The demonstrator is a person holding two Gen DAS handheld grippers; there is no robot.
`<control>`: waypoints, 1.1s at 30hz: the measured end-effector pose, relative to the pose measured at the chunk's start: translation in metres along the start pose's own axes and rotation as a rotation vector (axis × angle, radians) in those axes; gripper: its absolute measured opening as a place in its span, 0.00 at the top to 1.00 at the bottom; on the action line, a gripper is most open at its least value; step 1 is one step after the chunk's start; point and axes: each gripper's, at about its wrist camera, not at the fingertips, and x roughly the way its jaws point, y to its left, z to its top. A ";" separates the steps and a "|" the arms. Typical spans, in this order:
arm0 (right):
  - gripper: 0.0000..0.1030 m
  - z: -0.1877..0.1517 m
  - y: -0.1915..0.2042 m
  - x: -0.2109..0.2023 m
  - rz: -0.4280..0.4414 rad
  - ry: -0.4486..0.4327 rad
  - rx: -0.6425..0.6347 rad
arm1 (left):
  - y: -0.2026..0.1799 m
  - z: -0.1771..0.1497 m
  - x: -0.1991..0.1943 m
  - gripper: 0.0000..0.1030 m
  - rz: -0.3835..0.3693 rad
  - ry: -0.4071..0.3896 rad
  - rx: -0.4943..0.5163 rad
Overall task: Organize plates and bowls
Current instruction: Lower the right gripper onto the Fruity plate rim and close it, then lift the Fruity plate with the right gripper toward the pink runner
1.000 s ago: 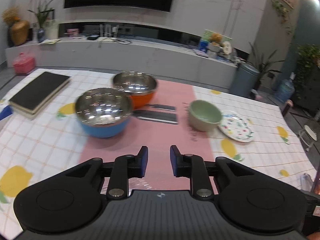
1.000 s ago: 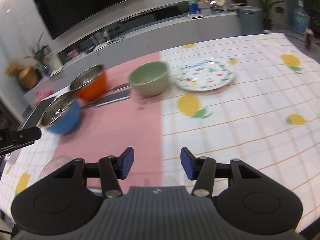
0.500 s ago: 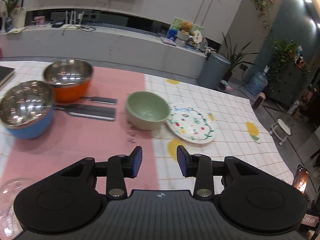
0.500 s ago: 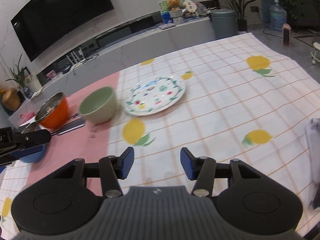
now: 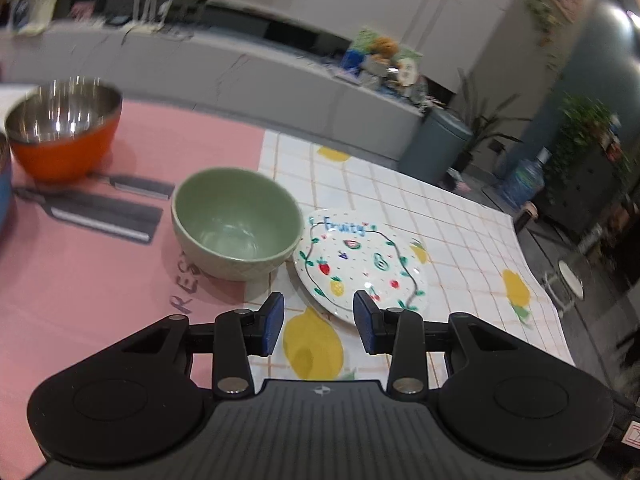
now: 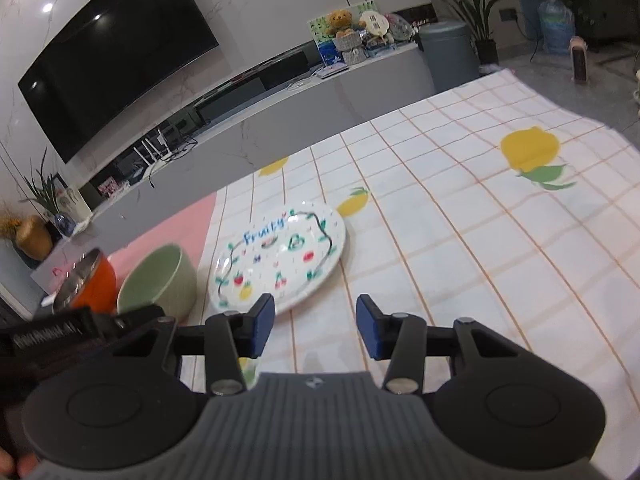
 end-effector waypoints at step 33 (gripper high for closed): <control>0.93 0.046 -0.032 0.084 0.087 0.081 0.092 | 0.008 0.009 0.042 0.87 0.057 -0.014 -0.090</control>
